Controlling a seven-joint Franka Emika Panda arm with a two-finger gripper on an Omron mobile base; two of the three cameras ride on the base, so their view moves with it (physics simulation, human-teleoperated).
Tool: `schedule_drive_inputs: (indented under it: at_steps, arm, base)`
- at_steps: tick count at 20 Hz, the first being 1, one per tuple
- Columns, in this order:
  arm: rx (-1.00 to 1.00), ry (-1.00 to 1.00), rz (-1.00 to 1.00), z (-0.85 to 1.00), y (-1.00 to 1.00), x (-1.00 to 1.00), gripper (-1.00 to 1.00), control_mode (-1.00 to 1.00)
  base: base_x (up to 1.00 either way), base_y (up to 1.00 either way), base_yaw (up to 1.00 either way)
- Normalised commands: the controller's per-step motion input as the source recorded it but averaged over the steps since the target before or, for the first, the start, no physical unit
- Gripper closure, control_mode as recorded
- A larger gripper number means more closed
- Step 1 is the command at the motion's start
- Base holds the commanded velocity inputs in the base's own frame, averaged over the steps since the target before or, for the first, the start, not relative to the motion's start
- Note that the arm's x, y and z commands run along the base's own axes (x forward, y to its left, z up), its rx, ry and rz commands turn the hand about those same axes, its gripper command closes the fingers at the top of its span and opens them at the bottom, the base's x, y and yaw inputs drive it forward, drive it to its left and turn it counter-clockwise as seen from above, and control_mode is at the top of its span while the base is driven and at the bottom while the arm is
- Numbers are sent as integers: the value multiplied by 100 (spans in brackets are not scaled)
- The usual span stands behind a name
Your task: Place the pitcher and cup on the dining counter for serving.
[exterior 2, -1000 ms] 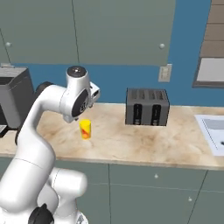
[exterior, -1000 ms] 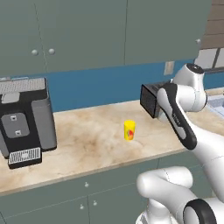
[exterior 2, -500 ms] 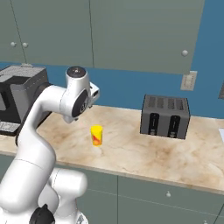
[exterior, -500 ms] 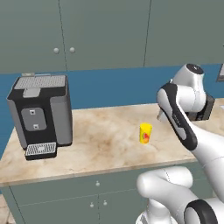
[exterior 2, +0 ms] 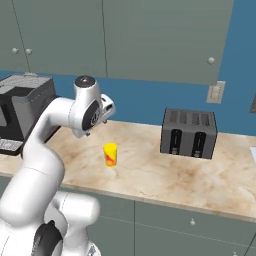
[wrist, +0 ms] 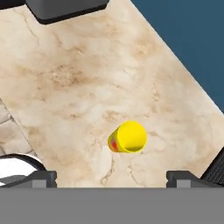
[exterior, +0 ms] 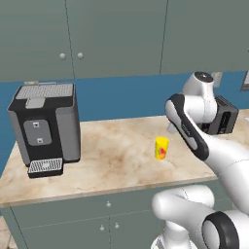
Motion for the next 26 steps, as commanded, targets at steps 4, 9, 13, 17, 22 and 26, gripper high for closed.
schedule_drive_inputs:
  at_steps: [4, 9, 13, 17, 22, 26]
  arm:
    - [0, 5, -34, -46, 9, 53, -100, -100]
    - [0, 0, -35, -60, 9, 46, -100, -100]
    - [0, 2, -24, -24, 0, 18, -100, -100]
    - [0, 6, -10, -15, 0, 8, -100, -100]
    - [0, 7, -11, -23, 0, 1, -100, -100]
    - [3, 10, -1, -5, 0, 2, -100, -100]
  base:
    - [0, 0, 0]
    - [0, 0, 0]
    - [0, 0, 0]
    - [0, 0, 0]
    - [0, 0, 0]
    - [0, 0, 0]
